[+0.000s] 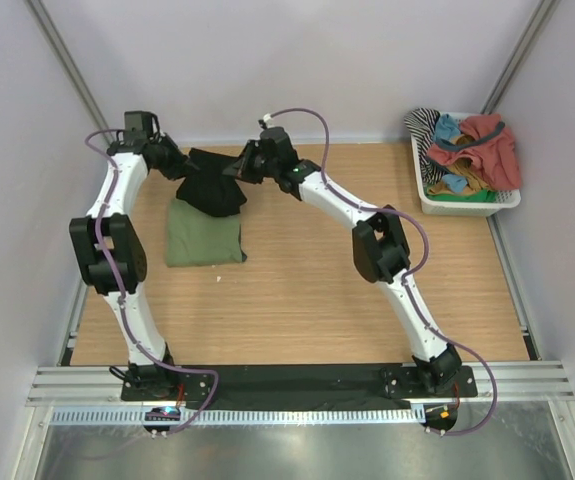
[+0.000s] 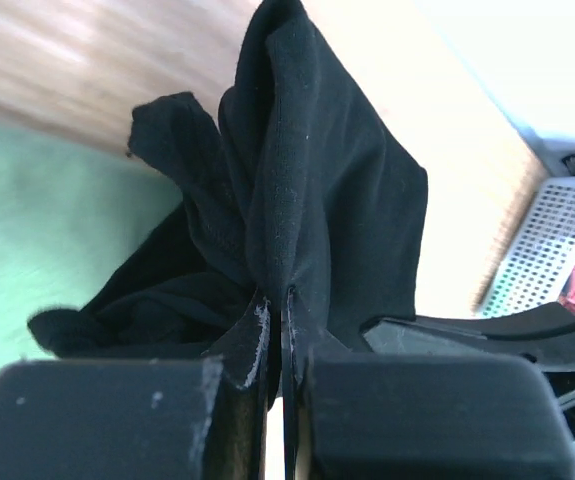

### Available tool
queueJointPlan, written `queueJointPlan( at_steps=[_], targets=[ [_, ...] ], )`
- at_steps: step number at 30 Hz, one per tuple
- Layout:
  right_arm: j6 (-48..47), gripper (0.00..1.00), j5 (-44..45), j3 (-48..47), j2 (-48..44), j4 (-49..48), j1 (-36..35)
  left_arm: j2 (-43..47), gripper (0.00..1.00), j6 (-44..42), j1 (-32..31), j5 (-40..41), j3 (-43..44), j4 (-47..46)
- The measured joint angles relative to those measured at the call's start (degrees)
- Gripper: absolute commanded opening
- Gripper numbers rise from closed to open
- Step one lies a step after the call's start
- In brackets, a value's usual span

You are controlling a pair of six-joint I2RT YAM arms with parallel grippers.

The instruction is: Fold and stack the tank tops

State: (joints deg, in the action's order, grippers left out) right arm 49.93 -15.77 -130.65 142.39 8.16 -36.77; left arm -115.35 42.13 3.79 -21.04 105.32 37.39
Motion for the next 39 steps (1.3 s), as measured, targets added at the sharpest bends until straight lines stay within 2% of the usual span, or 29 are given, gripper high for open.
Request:
queueJointPlan(
  at_steps=[7,17,30,39],
  targets=[
    [-1.2,0.01,0.4,4.3,-0.2,-1.0,-2.7,3.6,0.00,-1.5,0.5,2.1,-2.6,1.2],
    [-2.6,0.01,1.6,13.7,-3.3,-1.1,-4.3,7.9,0.00,-2.8,0.5,3.4,-11.4,3.3],
    [-3.5,0.01,2.6,14.1,-8.0,-0.1,-4.6,11.3,0.00,-3.6,0.6,5.6,-13.0,6.4],
    [-3.7,0.02,3.0,15.2,-8.4,0.9,-6.1,14.6,0.00,-3.6,2.8,6.4,-20.5,7.0]
  ],
)
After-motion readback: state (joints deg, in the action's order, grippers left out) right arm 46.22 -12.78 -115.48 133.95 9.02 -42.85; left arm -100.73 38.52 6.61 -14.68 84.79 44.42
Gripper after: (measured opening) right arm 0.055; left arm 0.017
